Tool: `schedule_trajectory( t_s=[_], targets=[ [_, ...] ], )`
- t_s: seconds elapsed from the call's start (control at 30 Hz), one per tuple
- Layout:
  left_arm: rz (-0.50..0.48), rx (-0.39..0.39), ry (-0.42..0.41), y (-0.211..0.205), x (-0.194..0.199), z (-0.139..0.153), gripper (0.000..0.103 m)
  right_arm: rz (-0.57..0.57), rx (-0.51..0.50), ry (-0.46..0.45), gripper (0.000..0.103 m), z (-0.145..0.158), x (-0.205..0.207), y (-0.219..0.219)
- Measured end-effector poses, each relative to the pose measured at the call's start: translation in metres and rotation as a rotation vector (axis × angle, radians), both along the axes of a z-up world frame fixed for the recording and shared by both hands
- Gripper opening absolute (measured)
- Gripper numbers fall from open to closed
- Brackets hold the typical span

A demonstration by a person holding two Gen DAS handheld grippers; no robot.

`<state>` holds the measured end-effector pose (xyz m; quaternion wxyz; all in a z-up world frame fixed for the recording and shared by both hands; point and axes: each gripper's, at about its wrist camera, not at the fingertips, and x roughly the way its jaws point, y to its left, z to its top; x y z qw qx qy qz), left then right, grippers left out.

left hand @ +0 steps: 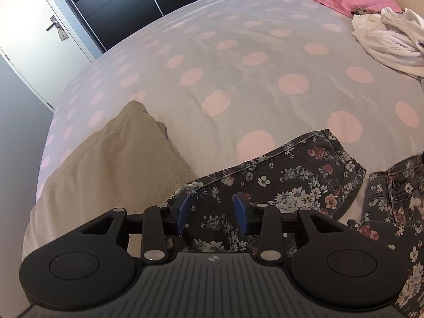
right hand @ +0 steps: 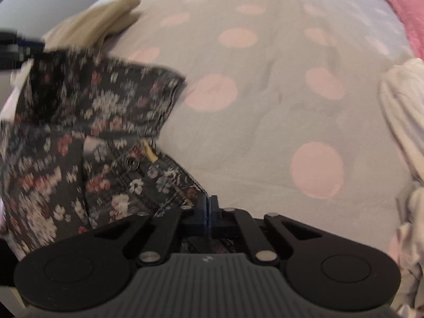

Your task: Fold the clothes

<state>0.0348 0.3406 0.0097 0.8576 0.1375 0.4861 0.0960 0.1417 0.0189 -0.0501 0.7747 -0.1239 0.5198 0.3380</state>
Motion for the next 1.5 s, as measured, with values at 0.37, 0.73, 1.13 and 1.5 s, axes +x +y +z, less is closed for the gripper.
schedule_trajectory(
  t_s=[0.37, 0.73, 1.13, 1.5],
  targets=[
    [-0.016, 0.035, -0.005, -0.026, 0.004, 0.012, 0.036, -0.122, -0.074, 0.004, 0.001, 0.038, -0.039, -0.107],
    [-0.041, 0.025, 0.009, -0.044, 0.018, 0.002, 0.047, -0.069, -0.24, 0.106, 0.007, 0.018, -0.067, -0.131],
    [-0.247, 0.007, 0.053, -0.094, 0.077, -0.053, 0.049, -0.078, -0.049, 0.09, 0.044, 0.024, 0.001, -0.081],
    [-0.41, 0.011, 0.052, -0.107, 0.117, -0.104, 0.049, 0.025, 0.094, 0.226, 0.063, -0.012, 0.034, -0.041]
  ],
)
